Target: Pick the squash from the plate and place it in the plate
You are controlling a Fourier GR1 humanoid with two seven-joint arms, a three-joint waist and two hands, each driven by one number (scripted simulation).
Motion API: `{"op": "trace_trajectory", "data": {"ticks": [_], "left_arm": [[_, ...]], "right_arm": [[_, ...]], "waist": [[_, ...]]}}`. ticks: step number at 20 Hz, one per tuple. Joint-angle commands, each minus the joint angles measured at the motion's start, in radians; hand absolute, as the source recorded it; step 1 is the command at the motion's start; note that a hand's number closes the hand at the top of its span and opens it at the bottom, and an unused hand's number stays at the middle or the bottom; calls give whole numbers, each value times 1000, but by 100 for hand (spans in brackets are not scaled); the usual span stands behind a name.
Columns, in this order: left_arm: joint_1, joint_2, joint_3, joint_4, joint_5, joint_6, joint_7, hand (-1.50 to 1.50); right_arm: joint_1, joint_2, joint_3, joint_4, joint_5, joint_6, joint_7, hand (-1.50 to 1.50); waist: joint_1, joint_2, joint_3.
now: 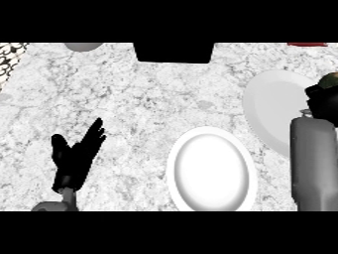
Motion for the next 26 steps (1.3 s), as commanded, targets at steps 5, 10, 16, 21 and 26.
{"op": "trace_trajectory", "data": {"ticks": [5, 10, 16, 21, 26], "left_arm": [[18, -12, -12, 0, -19, 19, 2, 0], [33, -22, -6, 6, -7, 16, -20, 0], [41, -4, -6, -10, -1, -7, -8, 0], [56, -21, -11, 16, -13, 6, -40, 0], [69, 8, 13, -8, 2, -9, -32, 0]], "right_arm": [[43, 7, -136, 31, -8, -253, 179, 150], [-1, -28, -303, 232, -328, -128, 50, -150], [-20, -127, -272, 472, -614, -403, -200, -150], [16, -130, -210, 424, -713, -627, -350, -150], [37, -100, -157, 357, -820, -732, -379, -150]], "waist": [[-15, -11, 0], [-16, -10, 2], [-15, -12, 1], [-21, -12, 2], [-28, -19, 0]]}}
